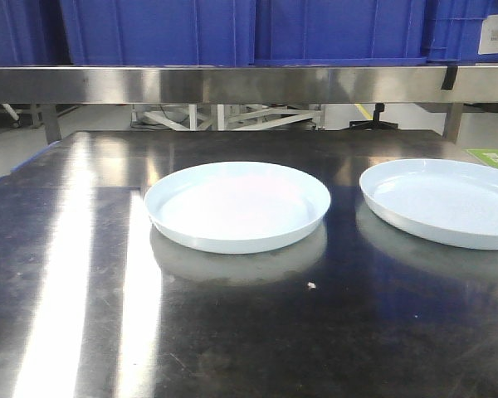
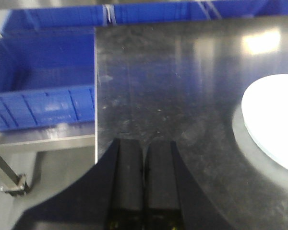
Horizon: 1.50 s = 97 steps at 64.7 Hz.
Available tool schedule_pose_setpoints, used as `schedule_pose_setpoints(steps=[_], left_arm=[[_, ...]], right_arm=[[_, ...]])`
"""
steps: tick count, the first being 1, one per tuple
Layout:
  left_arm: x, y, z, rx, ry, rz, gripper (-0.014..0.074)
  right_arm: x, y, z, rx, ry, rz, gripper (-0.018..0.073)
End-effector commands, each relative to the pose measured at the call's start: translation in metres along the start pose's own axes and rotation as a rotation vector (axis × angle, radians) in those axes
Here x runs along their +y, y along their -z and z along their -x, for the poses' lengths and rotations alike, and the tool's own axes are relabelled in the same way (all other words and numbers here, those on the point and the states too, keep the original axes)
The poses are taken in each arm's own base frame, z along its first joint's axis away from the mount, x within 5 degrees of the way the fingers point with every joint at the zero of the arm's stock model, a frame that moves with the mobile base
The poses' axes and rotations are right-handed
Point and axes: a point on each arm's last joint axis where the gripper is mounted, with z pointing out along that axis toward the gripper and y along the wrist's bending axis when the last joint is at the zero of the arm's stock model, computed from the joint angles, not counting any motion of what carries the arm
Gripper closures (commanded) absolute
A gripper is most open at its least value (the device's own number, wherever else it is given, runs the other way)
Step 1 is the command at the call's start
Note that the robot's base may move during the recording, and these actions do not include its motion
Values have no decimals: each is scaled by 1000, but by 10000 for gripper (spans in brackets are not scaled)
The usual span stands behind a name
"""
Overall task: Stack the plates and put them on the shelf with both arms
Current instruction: 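Open the left gripper and withdraw the left arm from the plate, then reach the right gripper to the other white plate and grasp its rim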
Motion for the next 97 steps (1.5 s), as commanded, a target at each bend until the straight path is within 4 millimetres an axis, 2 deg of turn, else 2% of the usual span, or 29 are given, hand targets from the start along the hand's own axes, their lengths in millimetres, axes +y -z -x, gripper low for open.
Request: schedule_pose_setpoints(steps=[1,12,17,27,76,83,97], left_arm=[[2,20,5,-174,6,24,514],[1,52,-14,-308,-67,42,514],[1,69,-13,-393,-111,59,514],[0,87,-14,-486,-114,65,514],[0,86,-16,-488,-64,48,514],[0,85,-17,-484,-63,48,514],[0,85,-17,-484,-63,48,514]], right_arm=[[-1,2,10,-110,4,-11,510],[-1,2,10,-110,4,-11,510],[-1,2,10,-110,4,-11,510],[-1,2,10,-110,4,-11,510],[-1,3,15,-162,5,-17,510],[-1,4,23,-157,5,-11,510],[3,2,47,-20,6,14,510]])
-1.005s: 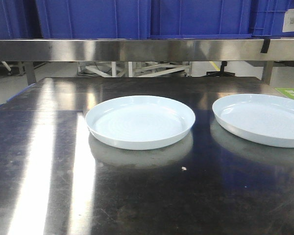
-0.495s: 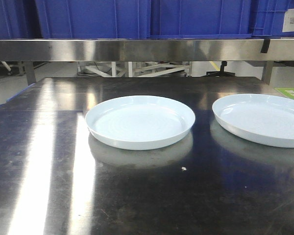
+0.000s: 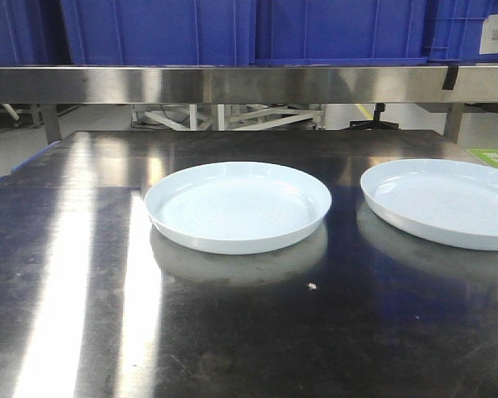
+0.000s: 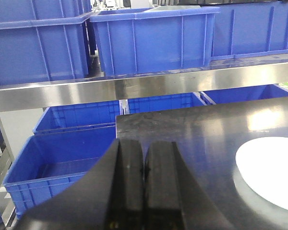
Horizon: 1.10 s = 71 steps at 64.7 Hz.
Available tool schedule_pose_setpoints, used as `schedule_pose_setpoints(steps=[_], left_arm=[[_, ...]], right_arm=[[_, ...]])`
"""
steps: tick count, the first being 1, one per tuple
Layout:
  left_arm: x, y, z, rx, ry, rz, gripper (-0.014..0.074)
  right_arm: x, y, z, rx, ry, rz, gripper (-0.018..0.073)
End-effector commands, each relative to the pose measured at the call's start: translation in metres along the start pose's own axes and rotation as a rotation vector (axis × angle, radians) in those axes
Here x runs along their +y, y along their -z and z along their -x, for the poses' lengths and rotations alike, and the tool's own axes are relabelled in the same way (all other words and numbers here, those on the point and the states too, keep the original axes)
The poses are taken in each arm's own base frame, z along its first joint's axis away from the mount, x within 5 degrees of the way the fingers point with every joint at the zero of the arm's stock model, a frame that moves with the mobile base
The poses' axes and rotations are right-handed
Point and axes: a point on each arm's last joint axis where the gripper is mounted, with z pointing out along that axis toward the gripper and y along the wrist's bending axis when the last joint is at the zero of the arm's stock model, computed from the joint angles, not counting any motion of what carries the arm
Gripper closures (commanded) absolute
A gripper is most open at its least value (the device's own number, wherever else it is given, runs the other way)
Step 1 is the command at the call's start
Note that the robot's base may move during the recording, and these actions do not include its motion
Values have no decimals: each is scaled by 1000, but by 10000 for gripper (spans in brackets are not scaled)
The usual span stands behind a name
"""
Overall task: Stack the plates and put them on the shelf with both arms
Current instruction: 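Reach the right gripper to the other white plate and grasp its rim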
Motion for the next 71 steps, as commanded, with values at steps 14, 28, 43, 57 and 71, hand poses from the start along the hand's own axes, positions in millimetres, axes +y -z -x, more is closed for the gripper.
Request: schedule_pose_setpoints(steps=[14,28,43,57,71], left_arm=[[2,1,18,-112,15,14,514],[2,1,18,-112,15,14,514],[2,1,18,-112,15,14,514],[2,1,18,-112,15,14,514],[2,1,18,-112,15,14,514]], right_arm=[[6,-15,50,268,5,32,510],[9,-52,72,429,-85,51,510],[7,-107,80,517,-94,25,510],[7,-168,72,751,-104,31,510],[-1,-236,69,1000,-101,34,477]])
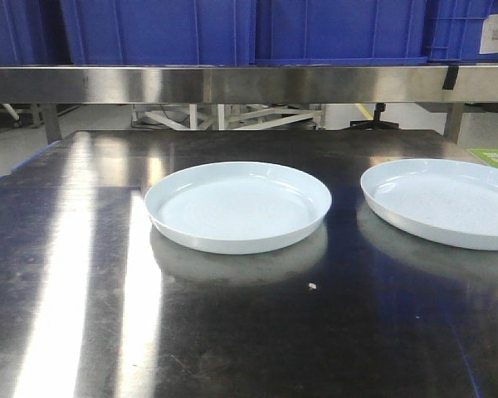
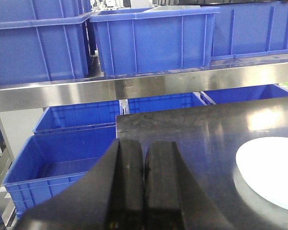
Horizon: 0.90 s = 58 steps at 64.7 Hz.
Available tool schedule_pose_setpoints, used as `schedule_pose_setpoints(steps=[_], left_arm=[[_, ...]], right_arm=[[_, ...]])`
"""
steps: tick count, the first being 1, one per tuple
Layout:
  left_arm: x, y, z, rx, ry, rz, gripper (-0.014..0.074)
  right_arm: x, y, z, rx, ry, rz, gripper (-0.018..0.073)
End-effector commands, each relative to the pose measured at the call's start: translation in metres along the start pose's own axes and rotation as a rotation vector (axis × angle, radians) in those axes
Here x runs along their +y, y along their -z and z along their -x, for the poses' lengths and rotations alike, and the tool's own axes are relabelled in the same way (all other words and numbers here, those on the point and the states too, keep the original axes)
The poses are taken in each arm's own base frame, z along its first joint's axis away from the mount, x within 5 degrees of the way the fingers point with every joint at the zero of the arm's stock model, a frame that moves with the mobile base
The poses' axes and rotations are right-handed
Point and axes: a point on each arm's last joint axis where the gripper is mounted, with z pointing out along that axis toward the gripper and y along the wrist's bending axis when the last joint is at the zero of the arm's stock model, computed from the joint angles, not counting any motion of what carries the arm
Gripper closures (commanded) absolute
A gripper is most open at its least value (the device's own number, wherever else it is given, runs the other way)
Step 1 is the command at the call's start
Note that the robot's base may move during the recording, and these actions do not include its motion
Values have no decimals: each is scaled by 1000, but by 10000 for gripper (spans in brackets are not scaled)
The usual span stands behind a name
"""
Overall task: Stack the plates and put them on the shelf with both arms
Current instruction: 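Reach the right gripper to the other white plate and grasp its rim, then lift the plate with the right gripper and lower it onto the center plate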
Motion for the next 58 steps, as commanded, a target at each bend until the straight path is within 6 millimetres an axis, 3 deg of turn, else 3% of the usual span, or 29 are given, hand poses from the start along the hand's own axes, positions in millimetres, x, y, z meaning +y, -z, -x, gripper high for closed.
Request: schedule_pose_setpoints(steps=[1,12,19,49,58], left_arm=[[2,1,18,-112,15,14,514],[2,1,18,-112,15,14,514],[2,1,18,-112,15,14,514],[2,1,18,-112,15,14,514],[2,1,18,-112,15,14,514]], right_arm=[[-6,-1,29,-3,-10,-9,467],[-26,-15,59,27,-52,-35,283],[-37,-21,71,29,-73,-50,216],[-56,-61,74,123,-69,-92,203],[-57,-65,74,126,-68,-95,203]])
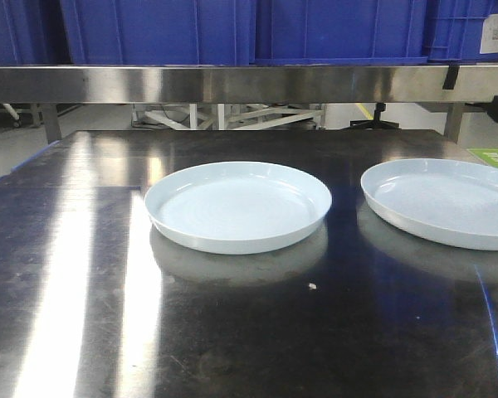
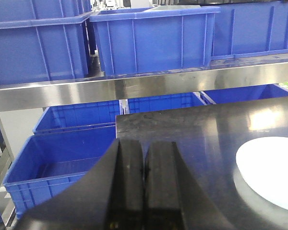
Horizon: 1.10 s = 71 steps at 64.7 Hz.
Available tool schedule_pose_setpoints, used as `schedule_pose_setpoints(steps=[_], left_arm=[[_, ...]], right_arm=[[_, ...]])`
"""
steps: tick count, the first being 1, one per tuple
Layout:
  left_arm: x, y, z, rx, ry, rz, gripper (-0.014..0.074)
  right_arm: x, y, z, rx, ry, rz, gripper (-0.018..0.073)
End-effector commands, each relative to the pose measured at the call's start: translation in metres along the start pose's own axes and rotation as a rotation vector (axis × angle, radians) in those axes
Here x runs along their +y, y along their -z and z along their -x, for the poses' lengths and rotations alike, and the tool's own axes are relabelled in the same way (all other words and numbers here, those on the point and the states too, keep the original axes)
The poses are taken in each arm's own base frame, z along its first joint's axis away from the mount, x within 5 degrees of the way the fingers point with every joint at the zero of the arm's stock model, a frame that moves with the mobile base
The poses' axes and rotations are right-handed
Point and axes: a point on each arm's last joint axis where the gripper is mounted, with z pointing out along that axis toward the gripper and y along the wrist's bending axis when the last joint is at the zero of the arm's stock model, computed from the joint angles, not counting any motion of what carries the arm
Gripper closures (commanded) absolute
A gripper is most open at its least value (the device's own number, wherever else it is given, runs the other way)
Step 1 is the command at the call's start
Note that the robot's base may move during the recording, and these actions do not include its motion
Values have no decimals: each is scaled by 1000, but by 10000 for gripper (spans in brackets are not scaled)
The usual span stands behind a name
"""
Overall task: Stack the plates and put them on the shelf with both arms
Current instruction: 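Lift the plate with the right gripper and lower it onto the center plate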
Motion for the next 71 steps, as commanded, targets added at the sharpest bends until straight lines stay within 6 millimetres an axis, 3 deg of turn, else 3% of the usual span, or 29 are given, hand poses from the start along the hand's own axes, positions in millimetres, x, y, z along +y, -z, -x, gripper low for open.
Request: schedule_pose_setpoints(steps=[1,22,45,60,71], left_arm=[[2,1,18,-112,15,14,514],[2,1,18,-112,15,14,514],[2,1,18,-112,15,14,514],[2,1,18,-112,15,14,514],[2,1,18,-112,15,14,514]], right_arm=[[0,23,11,-105,7,-8,203],[-1,11,11,-74,3,-8,222],[-3,13,12,-77,-23,8,503],[-9,40,23,-124,-87,59,510],[2,68,28,-178,-110,133,510]])
